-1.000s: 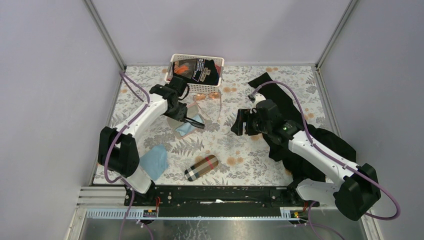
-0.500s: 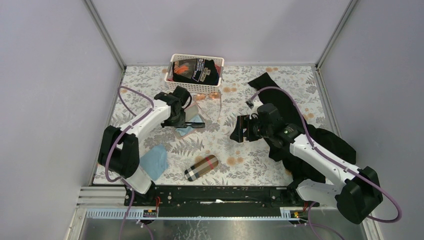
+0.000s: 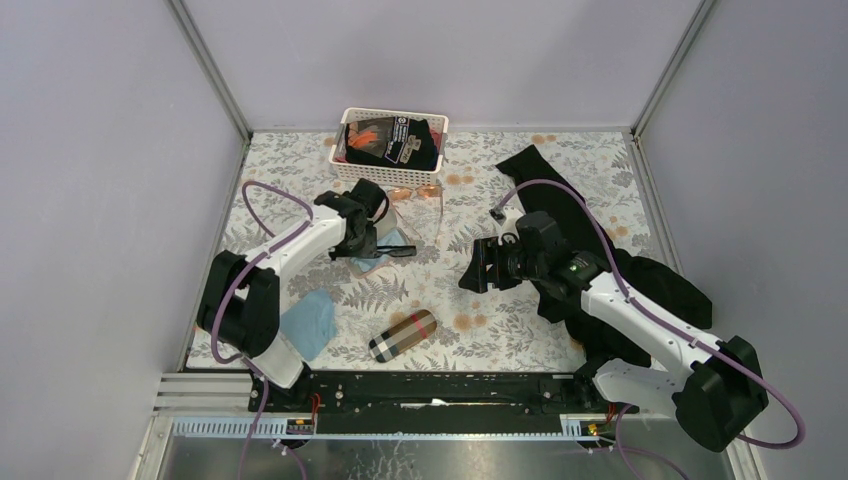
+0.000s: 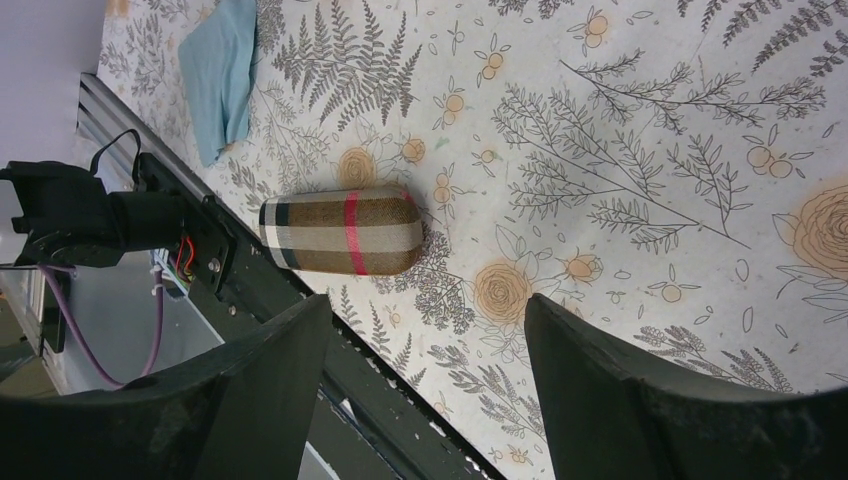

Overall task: Organize the sunglasses
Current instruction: Place the sunglasses in the sunglasses case.

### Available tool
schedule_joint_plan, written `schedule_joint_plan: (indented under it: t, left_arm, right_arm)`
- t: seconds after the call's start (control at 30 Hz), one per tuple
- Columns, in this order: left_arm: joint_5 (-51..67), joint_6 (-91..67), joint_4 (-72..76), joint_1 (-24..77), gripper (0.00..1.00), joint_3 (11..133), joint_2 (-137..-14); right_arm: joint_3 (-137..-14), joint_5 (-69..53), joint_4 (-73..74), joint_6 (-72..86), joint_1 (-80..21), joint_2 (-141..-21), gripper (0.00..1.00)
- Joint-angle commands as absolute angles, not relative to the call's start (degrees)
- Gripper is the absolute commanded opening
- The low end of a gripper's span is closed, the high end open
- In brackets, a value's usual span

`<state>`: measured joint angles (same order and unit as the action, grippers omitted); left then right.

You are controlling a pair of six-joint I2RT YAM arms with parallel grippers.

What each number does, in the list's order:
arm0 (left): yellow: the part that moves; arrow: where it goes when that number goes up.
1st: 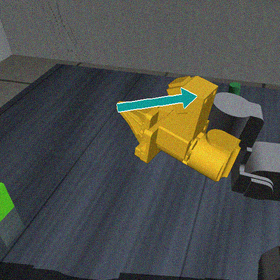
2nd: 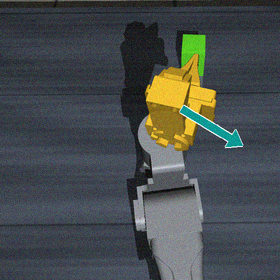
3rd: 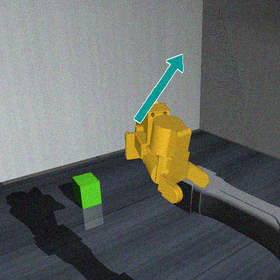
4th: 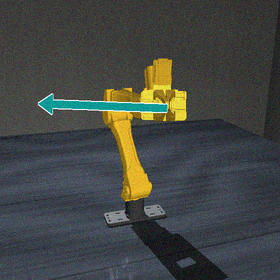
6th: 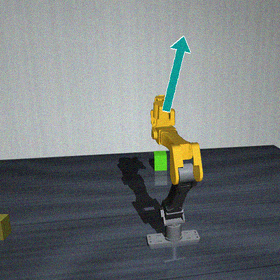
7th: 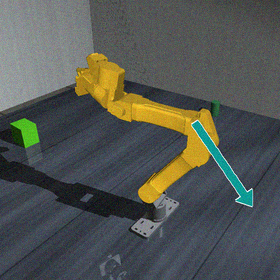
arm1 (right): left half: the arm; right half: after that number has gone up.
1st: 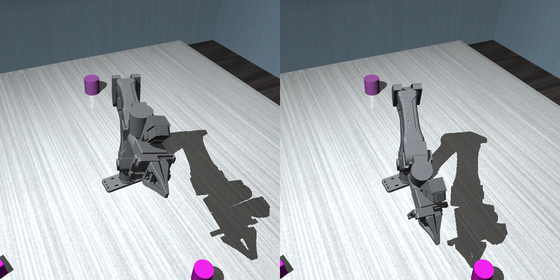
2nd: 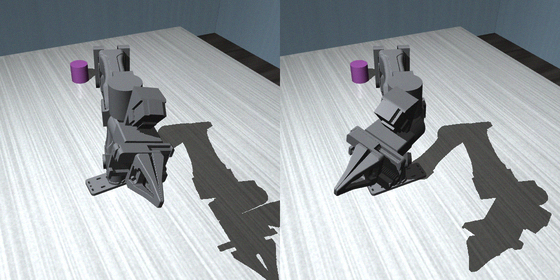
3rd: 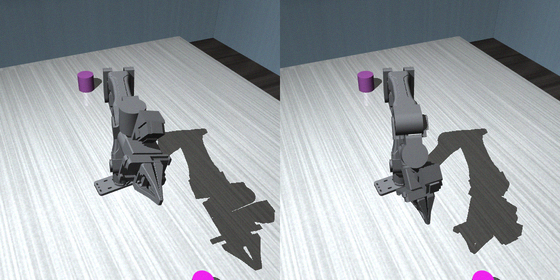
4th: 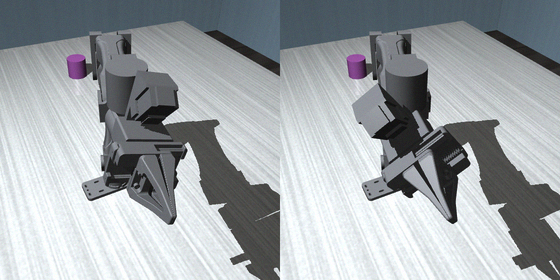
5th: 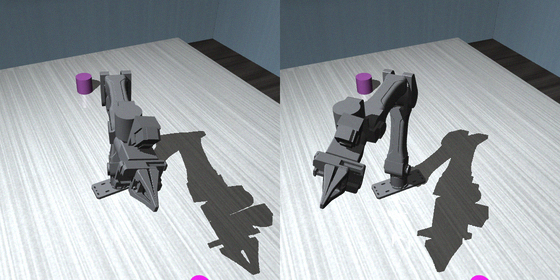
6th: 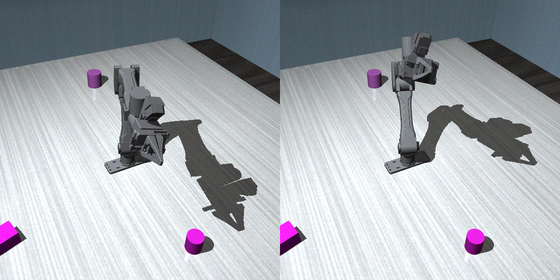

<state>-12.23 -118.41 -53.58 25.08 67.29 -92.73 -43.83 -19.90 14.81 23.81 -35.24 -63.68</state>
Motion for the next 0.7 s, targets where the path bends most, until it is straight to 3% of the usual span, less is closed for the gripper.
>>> schedule_joint_plan:
  t: [0.0,0.23,0.47,0.67]
  left_arm:
    - [-12.2,-138.8,-52.9,25.5,0.0,66.0,-92.6]
    - [-15.0,-135.9,-53.2,26.4,0.0,69.0,-92.9]
    - [-21.4,-121.8,-57.9,30.2,0.0,80.0,-96.0]
    - [-25.1,-112.2,-59.8,34.8,0.0,82.0,-95.4]
  right_arm:
    - [-44.0,-22.4,14.9,23.3,-35.4,-63.0,0.78]
    - [-43.6,-22.8,14.5,23.6,-35.3,-63.1,0.78]
    - [-43.1,-22.8,13.8,24.3,-35.4,-62.8,0.78]
    - [-42.7,-22.4,13.4,24.8,-35.3,-62.6,0.78]
